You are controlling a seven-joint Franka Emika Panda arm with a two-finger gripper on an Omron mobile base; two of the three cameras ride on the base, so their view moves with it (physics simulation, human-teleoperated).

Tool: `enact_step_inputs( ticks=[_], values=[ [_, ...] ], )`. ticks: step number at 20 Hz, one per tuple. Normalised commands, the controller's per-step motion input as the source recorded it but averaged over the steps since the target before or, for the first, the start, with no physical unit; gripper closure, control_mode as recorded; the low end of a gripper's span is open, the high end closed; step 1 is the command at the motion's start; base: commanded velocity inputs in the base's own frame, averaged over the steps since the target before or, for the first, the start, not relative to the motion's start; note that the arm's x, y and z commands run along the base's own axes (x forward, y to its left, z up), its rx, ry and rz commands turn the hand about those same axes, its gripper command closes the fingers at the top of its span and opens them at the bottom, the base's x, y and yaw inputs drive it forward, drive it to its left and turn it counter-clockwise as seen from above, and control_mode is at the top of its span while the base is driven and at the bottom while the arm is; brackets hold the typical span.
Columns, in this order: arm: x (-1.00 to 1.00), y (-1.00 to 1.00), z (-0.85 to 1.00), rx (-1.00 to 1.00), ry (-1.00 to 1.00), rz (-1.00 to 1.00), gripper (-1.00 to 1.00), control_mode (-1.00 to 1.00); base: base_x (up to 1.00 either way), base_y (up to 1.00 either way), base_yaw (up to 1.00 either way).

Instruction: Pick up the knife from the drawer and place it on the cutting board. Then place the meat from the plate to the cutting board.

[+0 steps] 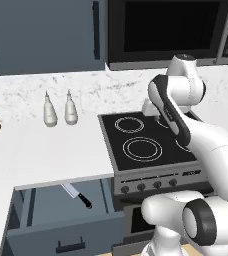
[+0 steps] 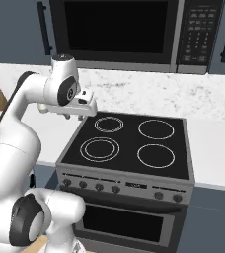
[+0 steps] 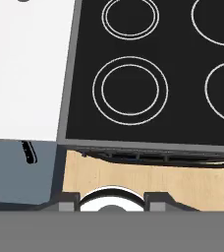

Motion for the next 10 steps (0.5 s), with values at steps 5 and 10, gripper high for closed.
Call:
enact_step_inputs(
  ticks=[5, 10],
  values=[
    [-0.04, 0.0, 0.0, 0.0, 0.0, 0.0, -1.0, 1.0, -0.15, -0.03, 0.0],
    [0.0, 0.0, 0.0, 0.0, 0.0, 0.0, -1.0, 1.0, -0.55, -0.65, 0.18]
  ],
)
